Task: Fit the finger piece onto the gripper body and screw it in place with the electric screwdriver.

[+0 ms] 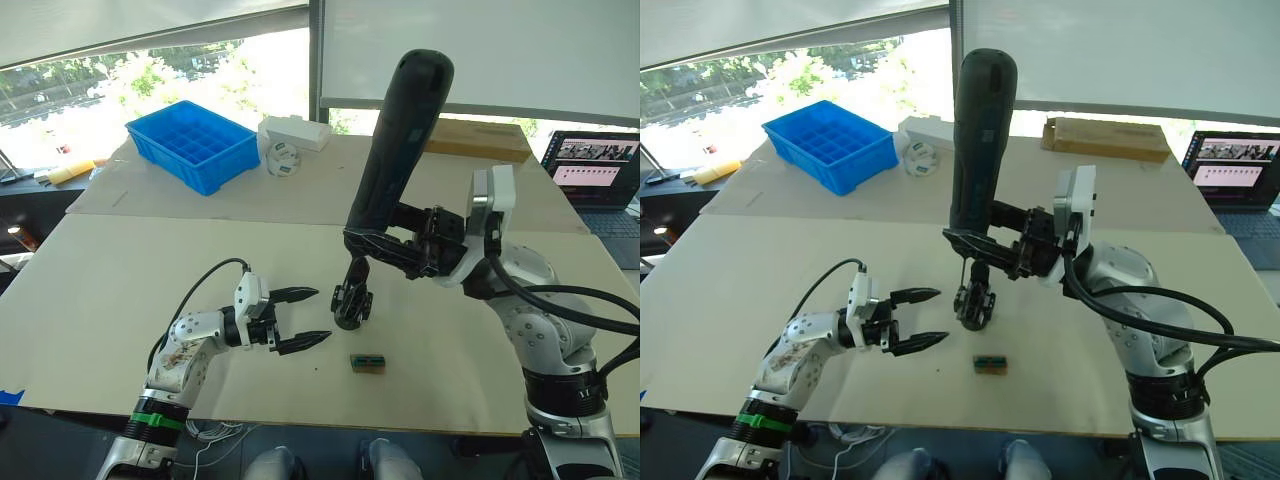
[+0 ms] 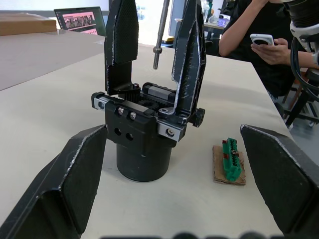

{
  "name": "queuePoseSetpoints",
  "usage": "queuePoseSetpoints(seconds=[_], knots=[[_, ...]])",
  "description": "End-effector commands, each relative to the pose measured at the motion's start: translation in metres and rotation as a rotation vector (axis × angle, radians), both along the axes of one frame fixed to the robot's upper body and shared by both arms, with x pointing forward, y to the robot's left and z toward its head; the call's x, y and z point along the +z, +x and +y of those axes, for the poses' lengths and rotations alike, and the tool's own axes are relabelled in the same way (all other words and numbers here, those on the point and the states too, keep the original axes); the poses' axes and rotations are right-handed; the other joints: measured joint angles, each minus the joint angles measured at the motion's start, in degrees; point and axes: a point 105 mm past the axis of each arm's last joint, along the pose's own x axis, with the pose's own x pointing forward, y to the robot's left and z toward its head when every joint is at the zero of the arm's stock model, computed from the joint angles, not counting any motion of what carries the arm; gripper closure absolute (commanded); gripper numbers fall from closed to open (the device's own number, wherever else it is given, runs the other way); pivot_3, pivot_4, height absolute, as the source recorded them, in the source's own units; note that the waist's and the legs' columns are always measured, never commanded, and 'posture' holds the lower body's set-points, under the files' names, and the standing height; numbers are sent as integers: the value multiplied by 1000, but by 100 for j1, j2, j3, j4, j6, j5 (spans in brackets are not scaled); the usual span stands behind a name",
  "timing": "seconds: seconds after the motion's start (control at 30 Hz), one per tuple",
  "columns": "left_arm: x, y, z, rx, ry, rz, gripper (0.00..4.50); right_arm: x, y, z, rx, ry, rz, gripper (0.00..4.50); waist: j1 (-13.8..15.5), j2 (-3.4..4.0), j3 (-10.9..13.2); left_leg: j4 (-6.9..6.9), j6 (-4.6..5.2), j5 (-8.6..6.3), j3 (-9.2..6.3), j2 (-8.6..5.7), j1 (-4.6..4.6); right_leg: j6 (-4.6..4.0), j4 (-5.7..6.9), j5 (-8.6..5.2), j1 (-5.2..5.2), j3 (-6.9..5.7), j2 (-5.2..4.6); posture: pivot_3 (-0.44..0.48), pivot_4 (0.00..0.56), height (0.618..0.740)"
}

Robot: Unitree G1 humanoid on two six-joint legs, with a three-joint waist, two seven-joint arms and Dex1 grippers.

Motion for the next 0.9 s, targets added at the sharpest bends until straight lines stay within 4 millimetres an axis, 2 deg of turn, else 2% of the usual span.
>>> queuePoseSetpoints(seconds=[0.03,0.33,0.9], knots=[[5,-1,0,0,-8,-29,0,9,-7,1,8,16,-52,2586,-5,0,0,0,0,0,0,0,0,0,0,0,0,0,0,0,150,740],[3,-3,5,16,-4,-23,0,-3,-8,0,2,-14,-40,2586,-26,0,0,0,0,0,1,0,0,0,0,0,0,0,0,0,150,740],[1,-5,6,15,-4,-21,0,-8,-6,-2,-13,-13,-36,2586,-30,0,0,0,0,0,1,1,0,0,0,0,-1,1,-1,0,150,740]])
